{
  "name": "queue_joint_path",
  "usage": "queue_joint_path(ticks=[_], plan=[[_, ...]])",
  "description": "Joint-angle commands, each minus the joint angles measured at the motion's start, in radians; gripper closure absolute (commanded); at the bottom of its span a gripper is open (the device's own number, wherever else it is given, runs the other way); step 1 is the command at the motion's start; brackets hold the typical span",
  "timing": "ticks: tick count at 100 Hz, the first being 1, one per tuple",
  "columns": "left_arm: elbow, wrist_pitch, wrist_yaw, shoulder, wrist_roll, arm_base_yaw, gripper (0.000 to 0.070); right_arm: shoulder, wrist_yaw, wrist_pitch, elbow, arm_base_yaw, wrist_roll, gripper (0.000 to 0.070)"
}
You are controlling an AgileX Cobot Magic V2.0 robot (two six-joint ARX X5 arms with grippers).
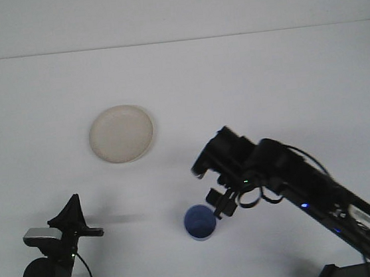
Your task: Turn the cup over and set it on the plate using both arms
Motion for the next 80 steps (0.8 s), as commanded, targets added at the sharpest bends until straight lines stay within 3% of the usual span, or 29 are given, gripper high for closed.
queue_joint_path(ticks=[1, 34, 57, 72, 80], plan=[[-0.018, 0.01, -0.002, -0.001, -0.003, 0.0, 0.0684, -0.056, 0.032, 0.041, 0.023, -0.049, 0.006, 0.0211], [-0.018, 0.011, -0.002, -0.001, -0.003, 0.0, 0.0684, -0.416, 0.056, 0.249, -0.098, -0.393, 0.007, 0.0211], [-0.018, 0.011, -0.002, -0.001, -0.003, 0.0, 0.0684, -0.684, 0.056, 0.479, -0.457, -0.52, 0.038, 0.0211], [-0.018, 0.011, -0.002, -0.001, -0.003, 0.0, 0.0684, -0.843, 0.056, 0.645, -0.7, -0.549, 0.123, 0.0213], [-0.018, 0.011, -0.002, -0.001, -0.003, 0.0, 0.0684, -0.907, 0.056, 0.712, -0.799, -0.55, 0.147, 0.0276]])
